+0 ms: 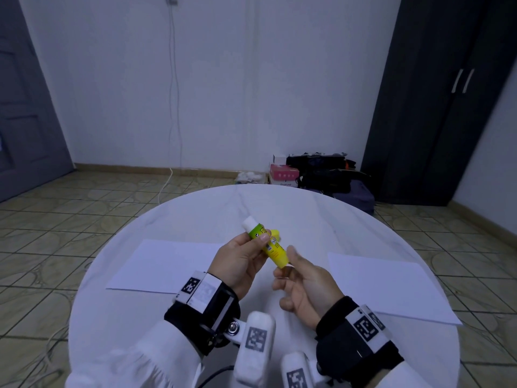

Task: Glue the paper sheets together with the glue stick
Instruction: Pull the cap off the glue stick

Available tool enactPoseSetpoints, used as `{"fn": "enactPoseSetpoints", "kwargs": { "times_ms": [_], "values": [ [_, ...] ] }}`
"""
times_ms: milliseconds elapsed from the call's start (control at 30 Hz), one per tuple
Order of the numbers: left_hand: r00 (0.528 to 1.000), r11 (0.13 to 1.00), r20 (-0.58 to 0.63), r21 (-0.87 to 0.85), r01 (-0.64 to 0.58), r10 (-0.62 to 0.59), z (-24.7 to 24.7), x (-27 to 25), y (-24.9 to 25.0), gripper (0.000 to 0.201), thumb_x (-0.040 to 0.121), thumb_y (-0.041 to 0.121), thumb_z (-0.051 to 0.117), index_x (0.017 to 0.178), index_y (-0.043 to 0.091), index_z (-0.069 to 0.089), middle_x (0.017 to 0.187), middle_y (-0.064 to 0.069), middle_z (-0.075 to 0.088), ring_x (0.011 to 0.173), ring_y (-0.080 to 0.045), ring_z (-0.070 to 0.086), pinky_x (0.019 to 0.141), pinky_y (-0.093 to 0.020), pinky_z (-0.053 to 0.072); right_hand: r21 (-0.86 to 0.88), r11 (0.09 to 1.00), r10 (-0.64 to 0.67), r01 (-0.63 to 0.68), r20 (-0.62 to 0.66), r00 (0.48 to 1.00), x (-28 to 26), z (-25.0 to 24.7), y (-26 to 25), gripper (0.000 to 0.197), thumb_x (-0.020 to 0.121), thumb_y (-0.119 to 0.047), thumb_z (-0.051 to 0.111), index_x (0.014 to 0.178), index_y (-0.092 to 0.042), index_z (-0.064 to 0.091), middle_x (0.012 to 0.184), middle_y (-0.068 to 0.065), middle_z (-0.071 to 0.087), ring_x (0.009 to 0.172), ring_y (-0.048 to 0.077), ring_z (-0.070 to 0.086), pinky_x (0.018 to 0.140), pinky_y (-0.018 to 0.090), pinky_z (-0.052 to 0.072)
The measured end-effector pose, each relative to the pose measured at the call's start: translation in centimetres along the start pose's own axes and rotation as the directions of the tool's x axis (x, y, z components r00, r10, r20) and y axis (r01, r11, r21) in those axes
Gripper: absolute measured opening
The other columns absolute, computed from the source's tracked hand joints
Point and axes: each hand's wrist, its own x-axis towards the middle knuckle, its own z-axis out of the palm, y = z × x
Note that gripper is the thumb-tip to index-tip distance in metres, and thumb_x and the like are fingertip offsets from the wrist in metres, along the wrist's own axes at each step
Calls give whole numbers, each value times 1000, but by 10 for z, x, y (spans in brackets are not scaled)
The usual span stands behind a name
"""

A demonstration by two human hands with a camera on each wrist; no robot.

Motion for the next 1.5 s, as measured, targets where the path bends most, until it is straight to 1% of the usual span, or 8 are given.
{"fn": "enactPoseSetpoints", "kwargs": {
  "times_ms": [100, 267, 467, 667, 833, 1200, 1367, 1500],
  "values": [
    [1000, 1000, 1, -7, 1, -1, 1, 0, 1, 11, 91, -1, 54, 88, 3, 64, 76, -2, 73, 70, -8, 69, 72, -18, 56, -3, 1000, -9, 9, 28, 1000, -2, 0, 0, 17, 91, -23, 55, 90, -6, 54, 64, 6, 53, 50, 15, 52, 37, 19, 27],
    [1000, 1000, 12, 16, -3, 3, 1, -1, -2, 10, 91, -1, 55, 92, 2, 64, 78, -2, 73, 74, -9, 70, 79, -20, 55, -29, 995, 100, -100, -16, 995, 0, 3, 0, 52, 96, -53, 37, 81, -6, 52, 54, 8, 47, 41, 20, 47, 37, 15, 23],
    [1000, 1000, -5, -16, -22, 22, 0, -1, 0, 9, 91, -1, 54, 89, 2, 62, 73, -3, 73, 69, -9, 70, 70, -17, 56, 41, 999, -25, 25, 5, 1000, -2, 2, 3, 18, 86, -23, 57, 96, -9, 53, 67, 8, 58, 50, 13, 54, 39, 20, 31],
    [1000, 1000, 9, 18, -21, 21, 0, -3, -4, 10, 91, -1, 54, 92, 2, 64, 78, -2, 73, 76, -10, 70, 79, -21, 55, 38, 992, 120, -120, 5, 993, -2, 5, 2, 52, 96, -53, 35, 76, -7, 49, 51, 10, 48, 36, 16, 38, 38, 14, 21],
    [1000, 1000, -6, -9, -27, 27, -3, -1, -2, 9, 92, -1, 53, 92, 1, 63, 76, -2, 73, 72, -9, 70, 75, -18, 57, 103, 995, 1, -1, -1, 1000, -5, 8, 3, 26, 88, -32, 56, 93, -6, 56, 64, 11, 58, 45, 15, 50, 38, 19, 28],
    [1000, 985, 4, 170, -1, 0, -9, 5, -8, 11, 90, 1, 59, 92, 9, 66, 82, 2, 74, 78, -11, 68, 76, -21, 54, -251, 957, 140, -145, -39, 989, -6, -8, -4, 54, 98, -52, 35, 97, -2, 56, 55, 12, 56, 33, 14, 38, 35, 12, 18],
    [993, 883, -118, 468, 42, 15, -26, 37, -10, 31, 84, 2, 68, 114, 8, 64, 94, 1, 69, 90, -15, 64, 81, -24, 52, -857, 508, -70, -85, -140, 988, -5, -55, -37, 23, 92, -28, 58, 109, -11, 60, 82, 2, 65, 54, 12, 52, 44, 17, 38],
    [982, 791, -188, 604, 101, 18, -30, 57, -18, 34, 83, -10, 65, 116, -3, 61, 75, -5, 57, 64, -13, 54, 52, -12, 48, -979, -83, -82, -189, -182, 980, 1, -93, -61, 48, 89, -30, 63, 133, -16, 49, 137, 2, 49, 123, 16, 48, 99, 22, 37]
  ]
}}
